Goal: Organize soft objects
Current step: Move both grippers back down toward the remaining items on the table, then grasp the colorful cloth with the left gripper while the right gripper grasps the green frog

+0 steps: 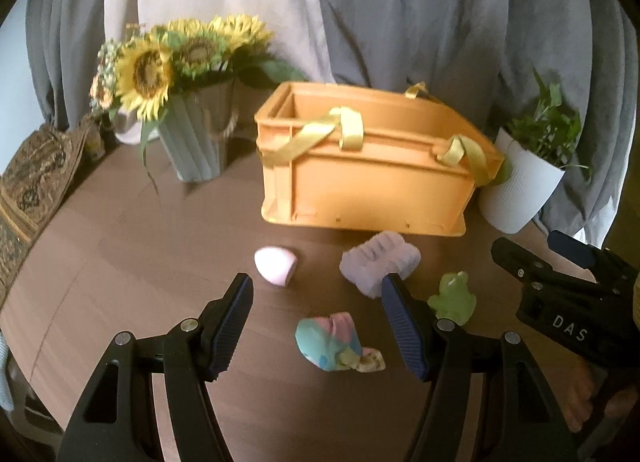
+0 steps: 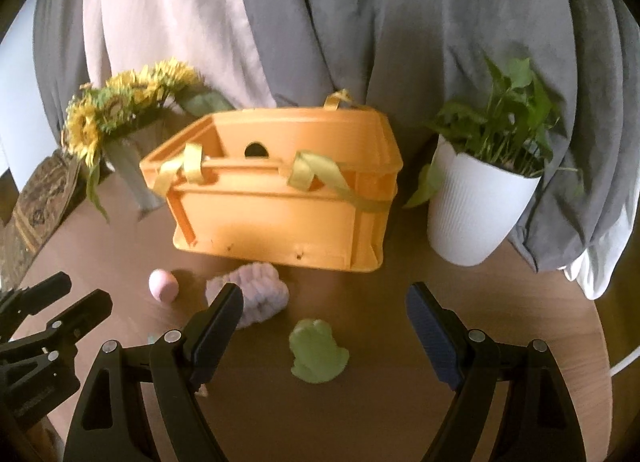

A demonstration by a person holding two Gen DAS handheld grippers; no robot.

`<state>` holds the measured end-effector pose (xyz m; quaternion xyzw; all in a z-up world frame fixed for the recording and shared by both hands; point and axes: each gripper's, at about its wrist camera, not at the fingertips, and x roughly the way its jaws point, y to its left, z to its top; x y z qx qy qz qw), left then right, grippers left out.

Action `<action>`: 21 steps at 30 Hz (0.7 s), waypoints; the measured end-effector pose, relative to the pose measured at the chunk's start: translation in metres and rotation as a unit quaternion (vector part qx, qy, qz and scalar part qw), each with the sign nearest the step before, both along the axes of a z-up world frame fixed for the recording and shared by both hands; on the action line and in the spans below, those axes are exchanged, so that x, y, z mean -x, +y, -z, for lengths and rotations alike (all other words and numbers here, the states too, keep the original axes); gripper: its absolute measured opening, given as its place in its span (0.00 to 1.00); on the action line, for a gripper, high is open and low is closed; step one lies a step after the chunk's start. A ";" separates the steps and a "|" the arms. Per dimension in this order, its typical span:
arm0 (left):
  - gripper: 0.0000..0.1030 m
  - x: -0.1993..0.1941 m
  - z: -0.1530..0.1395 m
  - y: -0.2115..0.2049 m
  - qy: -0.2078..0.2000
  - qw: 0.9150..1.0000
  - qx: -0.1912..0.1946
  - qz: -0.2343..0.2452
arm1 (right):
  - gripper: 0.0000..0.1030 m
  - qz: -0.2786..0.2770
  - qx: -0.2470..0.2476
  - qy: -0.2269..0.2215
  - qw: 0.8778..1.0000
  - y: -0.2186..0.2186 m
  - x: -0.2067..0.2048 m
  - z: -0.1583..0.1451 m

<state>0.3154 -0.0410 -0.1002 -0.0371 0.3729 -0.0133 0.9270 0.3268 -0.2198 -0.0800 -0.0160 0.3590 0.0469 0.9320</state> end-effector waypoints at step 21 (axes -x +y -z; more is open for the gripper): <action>0.64 -0.016 0.059 -0.008 0.079 0.996 0.017 -0.030 | 0.82 -0.044 0.007 0.075 0.996 -0.001 -0.027 0.063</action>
